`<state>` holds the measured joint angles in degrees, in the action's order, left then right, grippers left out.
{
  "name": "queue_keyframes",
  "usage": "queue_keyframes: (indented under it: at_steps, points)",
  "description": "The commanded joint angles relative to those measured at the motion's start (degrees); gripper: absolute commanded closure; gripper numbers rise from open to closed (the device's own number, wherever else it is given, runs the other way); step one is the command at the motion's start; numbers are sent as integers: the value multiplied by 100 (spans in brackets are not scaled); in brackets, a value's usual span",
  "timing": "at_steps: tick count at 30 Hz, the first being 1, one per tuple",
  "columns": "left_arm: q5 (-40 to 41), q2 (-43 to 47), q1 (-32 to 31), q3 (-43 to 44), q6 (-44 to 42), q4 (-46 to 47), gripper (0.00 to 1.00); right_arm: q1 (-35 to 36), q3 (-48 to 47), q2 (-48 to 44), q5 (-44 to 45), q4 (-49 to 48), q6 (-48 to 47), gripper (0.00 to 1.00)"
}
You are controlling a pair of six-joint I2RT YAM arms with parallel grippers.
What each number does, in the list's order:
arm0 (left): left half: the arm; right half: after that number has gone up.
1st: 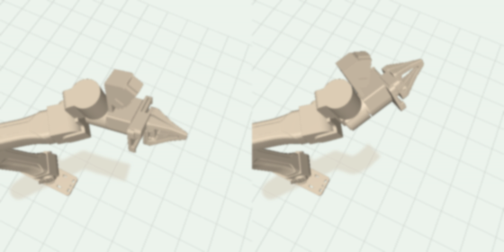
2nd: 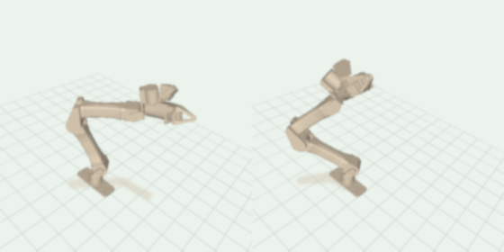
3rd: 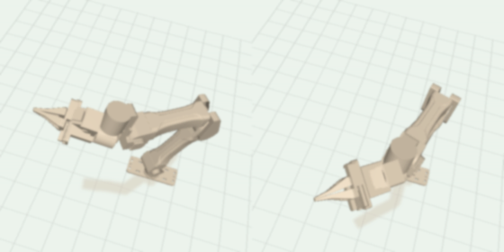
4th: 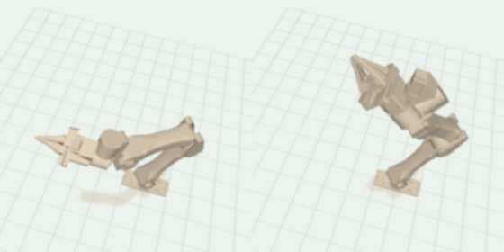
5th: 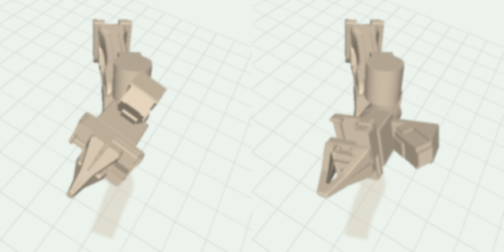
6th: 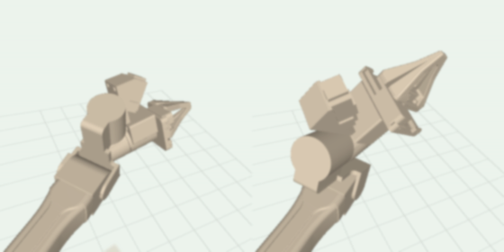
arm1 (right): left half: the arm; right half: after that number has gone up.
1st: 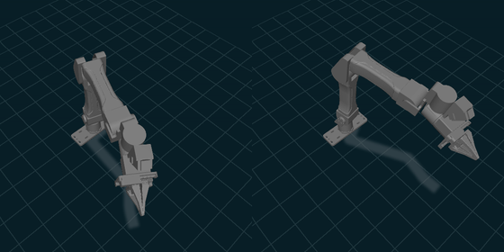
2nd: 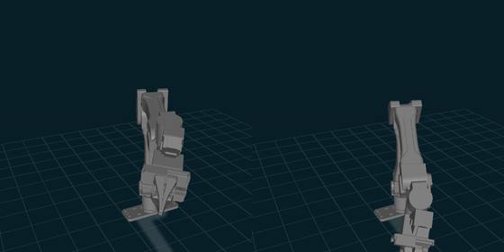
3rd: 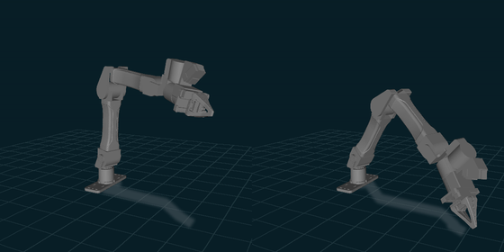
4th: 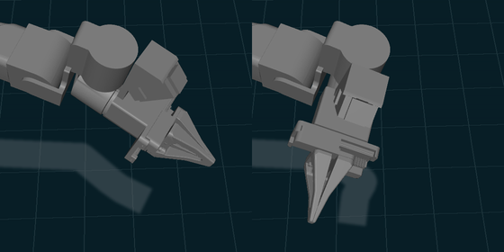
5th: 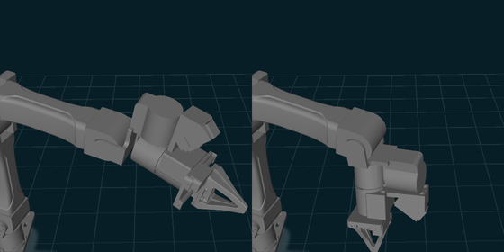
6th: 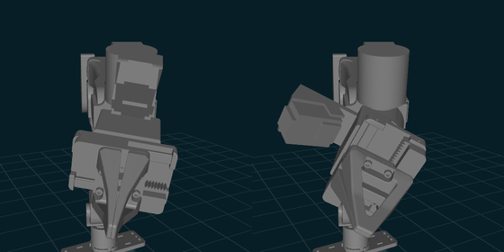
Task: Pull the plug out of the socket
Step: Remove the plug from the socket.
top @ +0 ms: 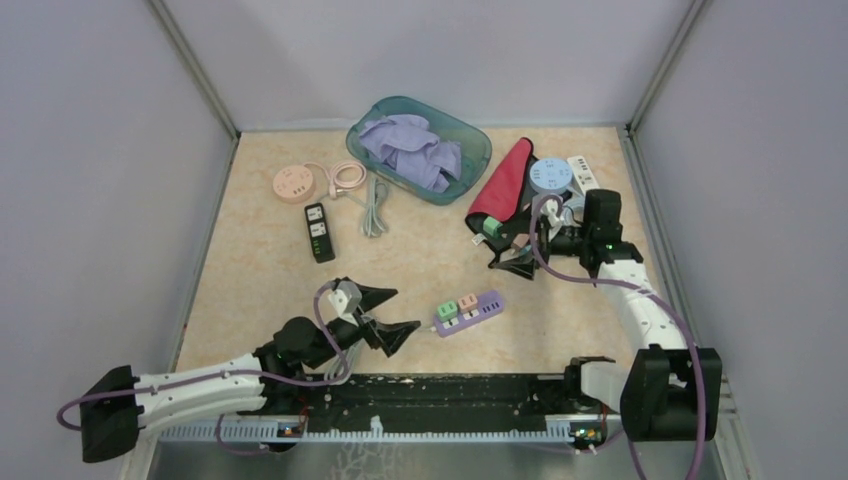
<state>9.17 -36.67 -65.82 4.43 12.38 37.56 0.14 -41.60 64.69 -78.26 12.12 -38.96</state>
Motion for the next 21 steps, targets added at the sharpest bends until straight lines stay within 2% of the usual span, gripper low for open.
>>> queue_keyframes:
  at_steps: [1, 21]
  points:
    - [118, 326, 1, -317, 349, 304, 0, 235, 39, 64, -263, 159, -557, 22]
    - [305, 265, 4, -848, 630, 752, 0, 1189, -107, 462, 429, 1024, -1606, 19]
